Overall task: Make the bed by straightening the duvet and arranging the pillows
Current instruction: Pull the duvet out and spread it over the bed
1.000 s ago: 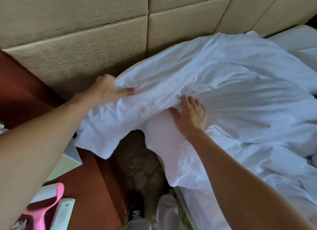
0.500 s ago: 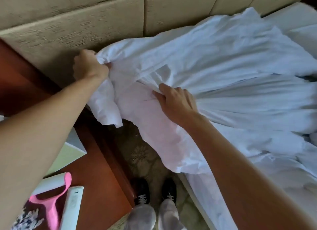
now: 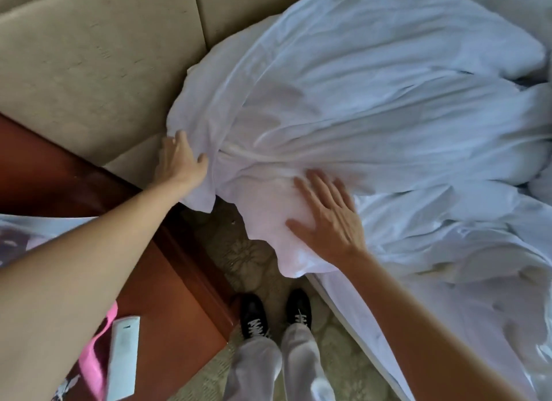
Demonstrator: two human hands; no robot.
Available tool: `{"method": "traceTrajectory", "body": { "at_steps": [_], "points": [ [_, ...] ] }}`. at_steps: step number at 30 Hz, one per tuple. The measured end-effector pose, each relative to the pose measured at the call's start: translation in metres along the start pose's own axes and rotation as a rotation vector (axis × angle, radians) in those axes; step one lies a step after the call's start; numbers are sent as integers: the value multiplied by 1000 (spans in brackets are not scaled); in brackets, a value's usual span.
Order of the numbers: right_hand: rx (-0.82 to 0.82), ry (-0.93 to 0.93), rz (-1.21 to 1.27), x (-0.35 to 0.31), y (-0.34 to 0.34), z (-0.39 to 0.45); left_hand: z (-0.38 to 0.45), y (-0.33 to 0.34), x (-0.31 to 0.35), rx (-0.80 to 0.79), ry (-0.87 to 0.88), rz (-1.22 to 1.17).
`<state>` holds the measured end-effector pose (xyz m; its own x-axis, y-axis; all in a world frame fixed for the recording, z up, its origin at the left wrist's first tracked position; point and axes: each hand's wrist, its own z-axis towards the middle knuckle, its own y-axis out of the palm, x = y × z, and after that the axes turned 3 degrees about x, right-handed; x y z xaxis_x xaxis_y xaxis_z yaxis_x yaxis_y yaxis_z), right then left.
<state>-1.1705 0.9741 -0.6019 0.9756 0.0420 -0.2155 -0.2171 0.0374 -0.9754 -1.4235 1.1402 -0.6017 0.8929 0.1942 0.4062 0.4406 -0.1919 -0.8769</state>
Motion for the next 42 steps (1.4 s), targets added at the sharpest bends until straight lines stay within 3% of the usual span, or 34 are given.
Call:
{"method": "traceTrajectory", "body": {
  "at_steps": [2,5,6,8,11,13,15,17,19,21,29,34,38,42],
  "points": [
    [31,154,-9,20,-4,-28,-27,10,11,34,96,38],
    [44,391,-52,61,-9,-68,-71,32,29,70,382,12],
    [-14,455,-64,78,-10,-79,-85,39,37,79,497,11],
    [-285,502,-100,112,-11,-99,-113,55,56,76,738,-21],
    [-714,420,-239,146,-7,-118,-158,82,93,-20,1050,-41],
    [-727,419,-224,156,-4,-122,-186,105,119,-214,1150,26],
    [-563,482,-133,160,3,-122,-206,127,138,-429,1111,221],
    [-352,557,-68,160,10,-124,-216,149,147,-540,1013,379],
    [-170,597,-75,158,20,-132,-217,169,148,-575,912,470],
    [-109,634,-68,152,25,-142,-213,181,149,-522,844,495],
    [-277,754,54,129,12,-192,-248,196,157,-424,751,555],
    [-451,746,147,116,-27,-211,-284,174,140,-254,912,553],
    [-628,641,98,97,-61,-220,-302,151,128,-471,773,410],
    [-745,640,28,69,-72,-230,-320,134,115,-506,760,355]
  ]
}}
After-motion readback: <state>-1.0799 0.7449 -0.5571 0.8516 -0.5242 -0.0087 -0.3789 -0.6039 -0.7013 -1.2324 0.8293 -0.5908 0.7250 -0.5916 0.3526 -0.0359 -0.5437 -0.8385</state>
